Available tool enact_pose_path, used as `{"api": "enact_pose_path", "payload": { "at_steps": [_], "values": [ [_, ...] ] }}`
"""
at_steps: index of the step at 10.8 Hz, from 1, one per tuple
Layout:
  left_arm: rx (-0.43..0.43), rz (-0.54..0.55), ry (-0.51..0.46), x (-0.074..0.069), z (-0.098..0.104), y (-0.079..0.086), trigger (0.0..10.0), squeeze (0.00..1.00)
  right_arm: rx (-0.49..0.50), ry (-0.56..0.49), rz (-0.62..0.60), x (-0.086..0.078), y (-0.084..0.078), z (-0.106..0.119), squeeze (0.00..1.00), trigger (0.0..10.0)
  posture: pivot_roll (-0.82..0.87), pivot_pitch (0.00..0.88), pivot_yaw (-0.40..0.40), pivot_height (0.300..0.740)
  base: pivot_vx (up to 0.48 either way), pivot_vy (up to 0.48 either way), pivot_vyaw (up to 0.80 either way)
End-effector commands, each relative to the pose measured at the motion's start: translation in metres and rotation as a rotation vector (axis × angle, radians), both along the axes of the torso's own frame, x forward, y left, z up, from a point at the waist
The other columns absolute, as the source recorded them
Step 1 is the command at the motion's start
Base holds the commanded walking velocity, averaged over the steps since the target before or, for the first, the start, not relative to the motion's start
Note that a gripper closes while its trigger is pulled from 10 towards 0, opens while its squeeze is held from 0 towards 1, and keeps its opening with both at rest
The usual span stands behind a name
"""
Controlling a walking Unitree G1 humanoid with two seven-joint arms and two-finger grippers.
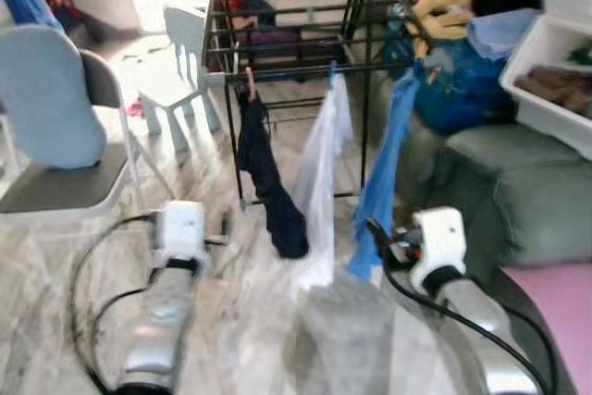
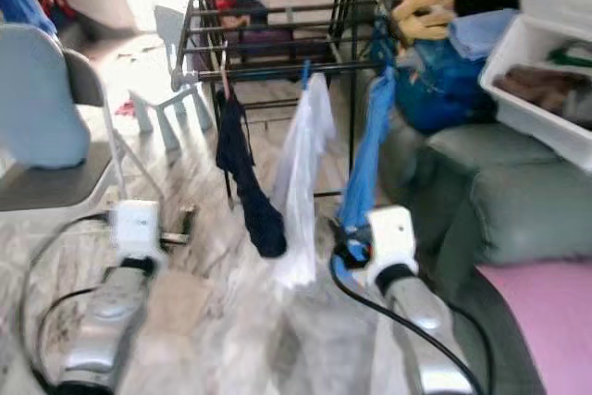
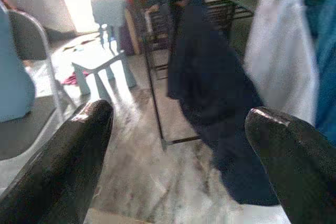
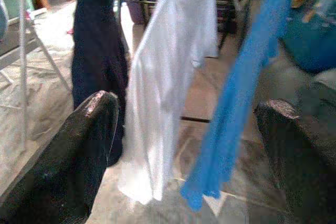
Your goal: Hang hanger
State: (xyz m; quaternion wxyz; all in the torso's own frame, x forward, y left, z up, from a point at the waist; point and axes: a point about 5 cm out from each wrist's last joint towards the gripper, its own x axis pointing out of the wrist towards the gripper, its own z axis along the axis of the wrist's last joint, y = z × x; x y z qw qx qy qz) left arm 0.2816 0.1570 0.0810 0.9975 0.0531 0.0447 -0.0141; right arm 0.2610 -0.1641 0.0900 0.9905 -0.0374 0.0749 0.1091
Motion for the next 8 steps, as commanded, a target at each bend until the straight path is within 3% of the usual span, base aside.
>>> {"api": "enact_pose_path", "payload": {
  "at_steps": [1, 3, 5, 8],
  "values": [
    [0.022, 0.019, -0.01, 0.0003, 0.0027, 0.0084, 10.0, 0.0, 0.006, -0.019, 0.005, 0.0021, 0.0037, 0.0046, 0.0, 10.0, -0.15, 0.0, 0.013, 0.74, -0.274, 0.0, 0.0],
    [0.022, 0.025, -0.015, 0.0007, 0.0034, 0.0088, 10.0, 0.0, 0.042, -0.02, 0.001, 0.003, 0.0058, 0.0048, 0.0, 10.0, -0.15, 0.0, 0.015, 0.74, 0.0, 0.0, 0.0],
    [0.021, 0.029, -0.018, 0.0008, 0.0039, 0.0087, 10.0, 0.0, 0.012, -0.032, 0.041, 0.0032, 0.0106, 0.0062, 0.0, 10.0, -0.15, 0.0, 0.014, 0.74, 0.0, 0.0, 0.0],
    [0.023, 0.031, -0.022, 0.0013, 0.0044, 0.0093, 10.0, 0.0, 0.009, -0.037, 0.044, 0.0051, 0.0135, 0.006, 0.0, 10.0, -0.14, 0.0, 0.013, 0.74, 0.0, 0.0, 0.69]
  ]
}}
